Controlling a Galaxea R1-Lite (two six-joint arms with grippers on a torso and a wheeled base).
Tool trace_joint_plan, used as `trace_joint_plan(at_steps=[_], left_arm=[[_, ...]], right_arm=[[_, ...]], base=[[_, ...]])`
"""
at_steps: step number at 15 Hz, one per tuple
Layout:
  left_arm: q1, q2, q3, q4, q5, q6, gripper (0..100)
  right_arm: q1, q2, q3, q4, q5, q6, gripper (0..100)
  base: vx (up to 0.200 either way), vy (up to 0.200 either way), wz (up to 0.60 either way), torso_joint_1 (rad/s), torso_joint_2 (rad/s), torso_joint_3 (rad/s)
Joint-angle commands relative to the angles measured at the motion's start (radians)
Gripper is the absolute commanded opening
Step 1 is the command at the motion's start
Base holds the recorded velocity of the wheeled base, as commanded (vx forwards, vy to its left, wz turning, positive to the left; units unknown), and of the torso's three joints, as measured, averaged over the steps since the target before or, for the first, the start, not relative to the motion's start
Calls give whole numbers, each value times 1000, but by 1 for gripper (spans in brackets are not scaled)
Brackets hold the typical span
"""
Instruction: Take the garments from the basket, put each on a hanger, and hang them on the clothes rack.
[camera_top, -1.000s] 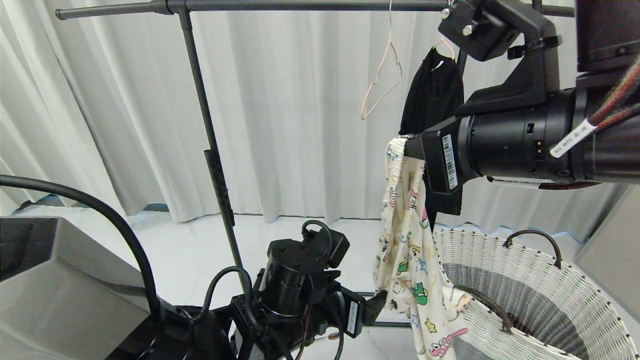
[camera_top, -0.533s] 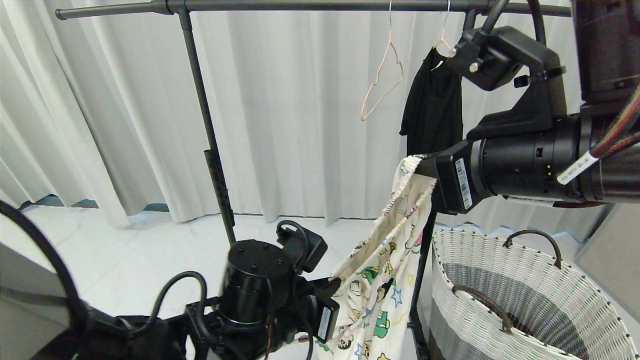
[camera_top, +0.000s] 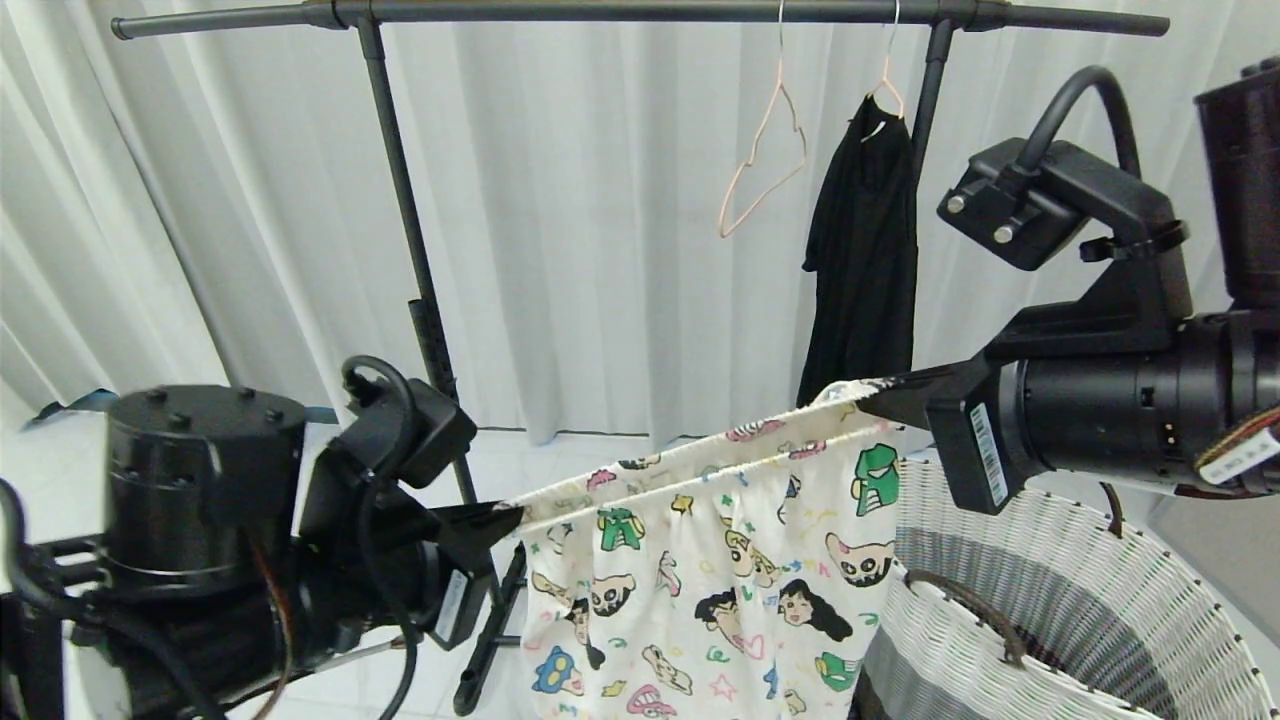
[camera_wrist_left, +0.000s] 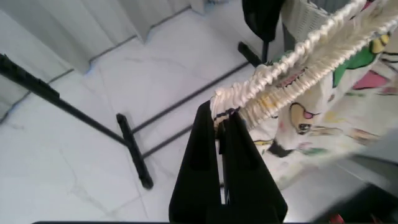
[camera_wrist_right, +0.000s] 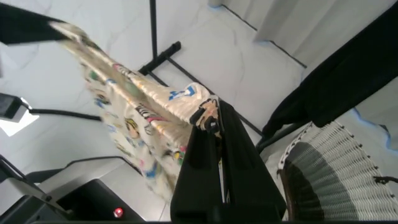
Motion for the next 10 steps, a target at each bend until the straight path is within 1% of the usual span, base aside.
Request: trace_joint_plan(at_steps=[1, 2, 3, 4, 5, 6, 8, 10], left_arm=[[-4, -220, -339, 447, -70, -13, 0], [-4, -228, -500, 644, -94, -22, 0], [-24, -220, -669, 838, -117, -68, 0], [-59, -196, -798, 957, -125, -128, 0], [-84, -171, -867, 990, -124, -178, 0], [-107, -153, -910, 993, -124, -203, 0], [-133, -133, -922, 993, -117, -203, 0], [-177, -110, -934, 990, -97, -206, 0]], right_arm=[[1, -26, 1, 0, -4, -5, 0], [1, -33, -3, 0, -4, -6, 0], [-3, -41, -11, 0, -4, -8, 0], [-25, -47, -26, 2, -3, -6, 0], [-37, -55, -34, 2, -3, -6, 0], [-39, -56, -54, 5, -3, -8, 0], [-51, -50, -126, 29, -3, -8, 0], [-71, -39, -213, 95, -1, -8, 0]], base=[[0, 0, 0, 0, 0, 0], [0, 0, 0, 0, 0, 0], [0, 0, 0, 0, 0, 0], [0, 0, 0, 0, 0, 0], [0, 0, 0, 0, 0, 0], [0, 0, 0, 0, 0, 0], [0, 0, 0, 0, 0, 0], [0, 0, 0, 0, 0, 0]])
